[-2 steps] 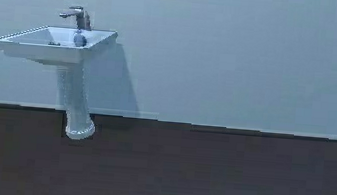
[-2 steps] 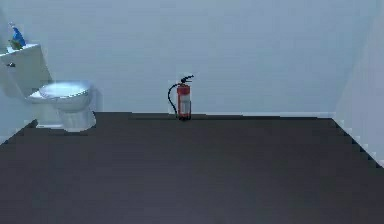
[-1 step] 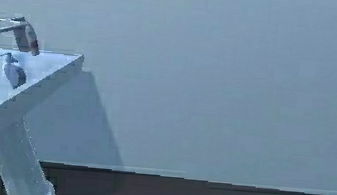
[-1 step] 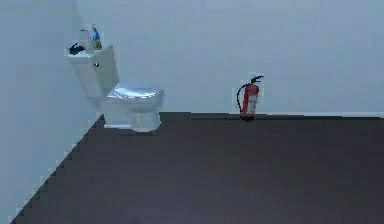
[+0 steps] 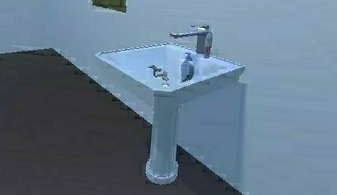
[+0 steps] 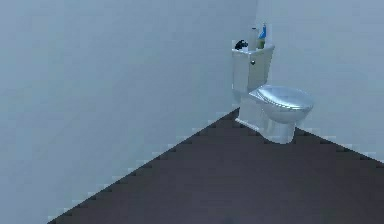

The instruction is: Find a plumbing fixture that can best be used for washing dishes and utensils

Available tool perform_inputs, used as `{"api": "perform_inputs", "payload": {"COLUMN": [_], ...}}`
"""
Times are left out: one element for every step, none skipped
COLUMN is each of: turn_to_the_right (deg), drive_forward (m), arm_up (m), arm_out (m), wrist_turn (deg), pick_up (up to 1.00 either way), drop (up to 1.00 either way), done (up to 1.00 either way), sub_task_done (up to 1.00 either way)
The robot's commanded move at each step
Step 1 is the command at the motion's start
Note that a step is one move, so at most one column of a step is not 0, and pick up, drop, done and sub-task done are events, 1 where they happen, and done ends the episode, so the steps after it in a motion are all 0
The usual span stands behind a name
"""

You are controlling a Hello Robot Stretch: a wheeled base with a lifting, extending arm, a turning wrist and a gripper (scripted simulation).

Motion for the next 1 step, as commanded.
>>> {"api": "perform_inputs", "payload": {"turn_to_the_right": [0.0], "drive_forward": [0.00], "arm_up": [0.00], "arm_out": [0.00], "wrist_turn": [0.0], "pick_up": [0.00], "drop": [0.00], "done": [1.00], "sub_task_done": [0.00]}}
